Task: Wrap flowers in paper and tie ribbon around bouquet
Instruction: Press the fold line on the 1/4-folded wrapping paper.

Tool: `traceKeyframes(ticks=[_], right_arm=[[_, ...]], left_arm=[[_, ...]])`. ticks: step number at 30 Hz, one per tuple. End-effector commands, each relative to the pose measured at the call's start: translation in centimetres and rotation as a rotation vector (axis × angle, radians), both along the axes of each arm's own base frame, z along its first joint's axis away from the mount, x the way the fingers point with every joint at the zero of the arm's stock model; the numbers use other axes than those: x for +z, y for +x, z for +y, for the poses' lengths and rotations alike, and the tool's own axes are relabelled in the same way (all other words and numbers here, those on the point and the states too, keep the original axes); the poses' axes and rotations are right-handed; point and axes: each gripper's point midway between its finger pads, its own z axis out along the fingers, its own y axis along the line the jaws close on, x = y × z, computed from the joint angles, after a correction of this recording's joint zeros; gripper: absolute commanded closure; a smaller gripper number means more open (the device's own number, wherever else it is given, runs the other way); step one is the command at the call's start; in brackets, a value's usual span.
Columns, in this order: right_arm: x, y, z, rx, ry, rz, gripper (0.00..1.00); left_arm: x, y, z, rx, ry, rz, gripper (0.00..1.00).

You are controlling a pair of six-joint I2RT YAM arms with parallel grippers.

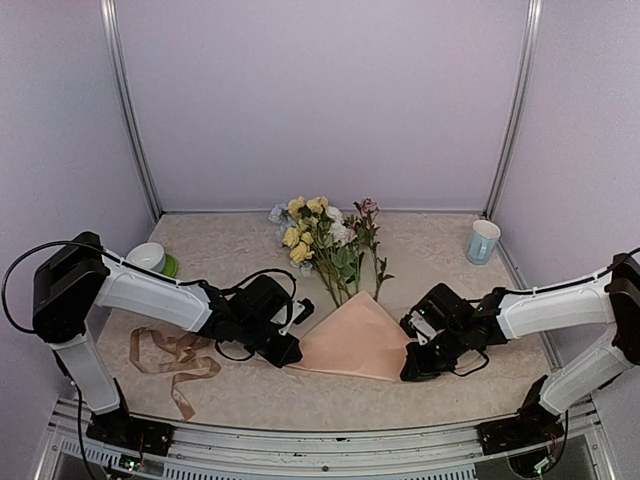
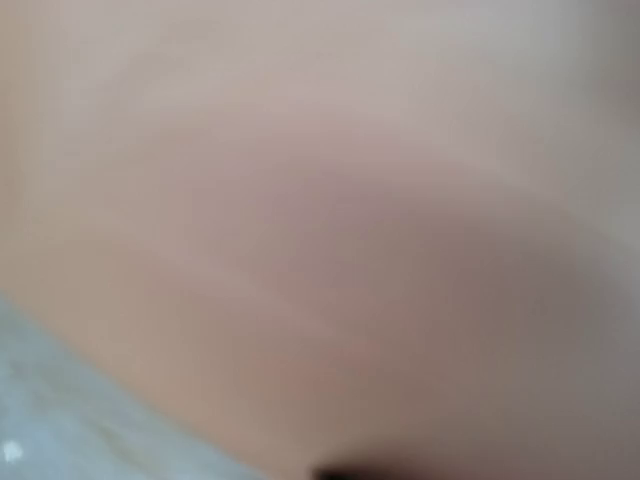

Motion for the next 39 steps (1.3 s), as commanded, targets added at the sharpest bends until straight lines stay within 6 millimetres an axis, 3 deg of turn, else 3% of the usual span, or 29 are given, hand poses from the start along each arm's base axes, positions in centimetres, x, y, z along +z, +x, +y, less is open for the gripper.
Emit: traceKeyframes(ticks=[1, 9, 17, 22, 26, 30, 34, 37, 39], right_arm=[[-2.2, -0.7, -6.5, -0.164, -0.182, 0.048, 1.0], [-1.1, -1.1, -10.4, -0.241, -0.304, 0.042, 1.0], [-0.8, -2.5, -10.4, -0.236, -0.294, 0.102, 1.0], [-0.2, -1.3, -11.3, -0.256, -0.386, 0.068, 1.0], [1.3, -0.3, -13.3, -0.266, -0.559, 0.029, 1.0], [1.8, -0.5, -13.8, -0.221, -0.625, 0.047, 1.0], [5.6, 1.9, -12.2, -0.228, -0.564, -0.053, 1.0], [9.1, 4.3, -8.6, -0.198, -0.452, -0.172, 1.0], [9.1, 4.7, -4.4, -0.083, -0.36, -0.219, 1.0]], left_arm=[[-6.6, -5.3, 8.0, 0.008, 0.318, 0.219, 0.87], [-6.5, -5.4, 8.0, 0.009, 0.311, 0.223, 0.87], [-6.3, -5.4, 8.0, 0.011, 0.306, 0.223, 0.87], [-6.2, -5.4, 8.2, 0.015, 0.303, 0.223, 0.87], [-6.2, -5.4, 8.2, 0.019, 0.297, 0.225, 0.87], [-6.2, -5.4, 8.2, 0.02, 0.297, 0.227, 0.87], [-6.2, -5.5, 8.3, 0.021, 0.299, 0.229, 0.87], [-6.1, -5.4, 8.3, 0.022, 0.3, 0.228, 0.87], [-6.1, -5.4, 8.3, 0.024, 0.303, 0.227, 0.87]])
